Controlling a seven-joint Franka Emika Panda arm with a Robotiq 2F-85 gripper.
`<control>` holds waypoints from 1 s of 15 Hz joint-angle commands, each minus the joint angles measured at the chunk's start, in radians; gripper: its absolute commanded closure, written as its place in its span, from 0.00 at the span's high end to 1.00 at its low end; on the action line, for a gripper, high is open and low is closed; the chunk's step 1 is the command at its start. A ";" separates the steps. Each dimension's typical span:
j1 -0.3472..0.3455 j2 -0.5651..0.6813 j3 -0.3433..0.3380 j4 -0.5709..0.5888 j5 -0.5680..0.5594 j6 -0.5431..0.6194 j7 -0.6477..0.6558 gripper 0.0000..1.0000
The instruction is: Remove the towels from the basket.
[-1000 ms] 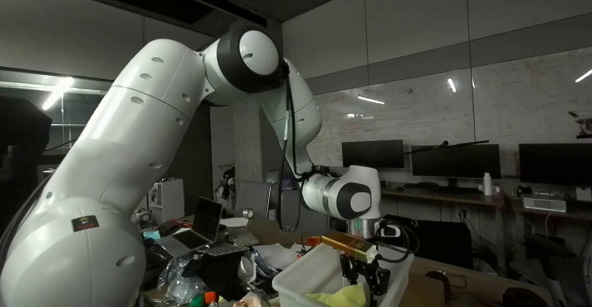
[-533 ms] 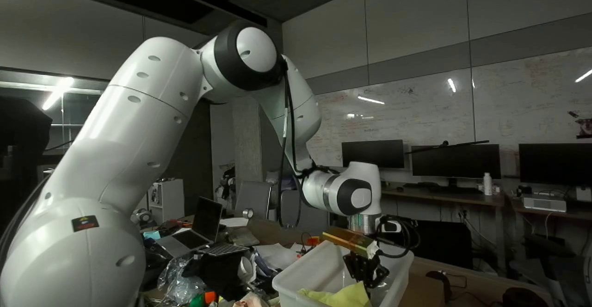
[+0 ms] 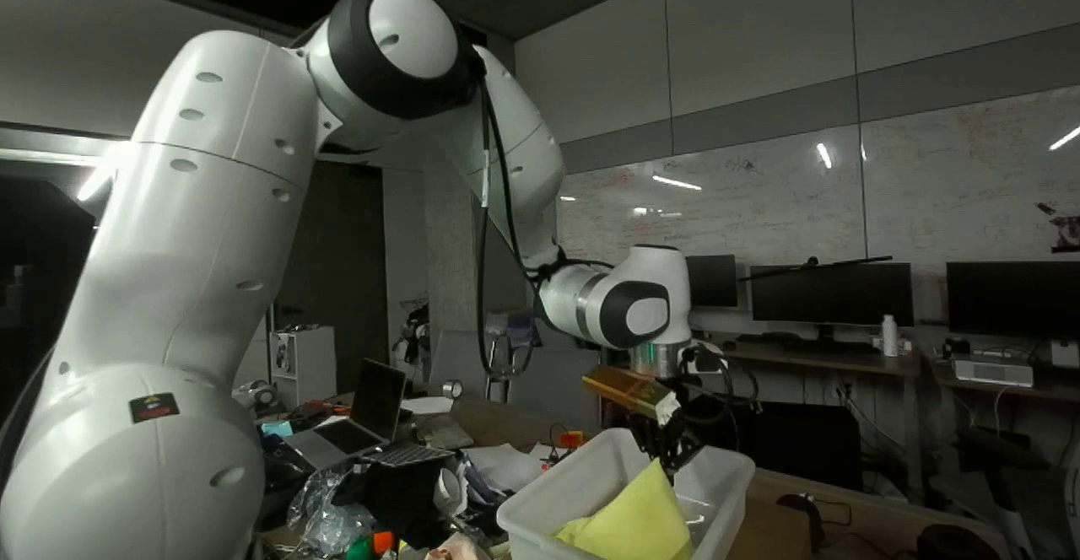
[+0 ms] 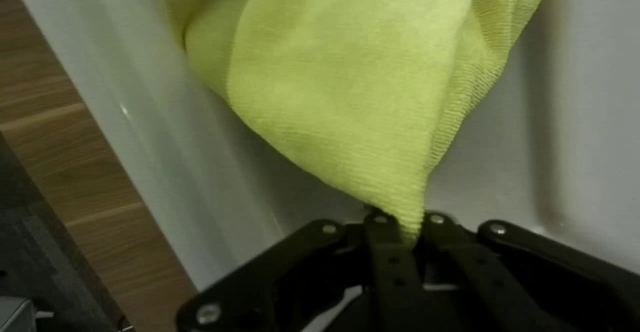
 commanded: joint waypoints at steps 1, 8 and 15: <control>0.018 -0.180 0.002 -0.106 0.038 0.077 0.069 0.02; 0.079 -0.504 0.040 -0.190 0.116 0.087 0.302 0.02; 0.152 -0.610 0.144 -0.172 0.050 -0.119 0.304 0.02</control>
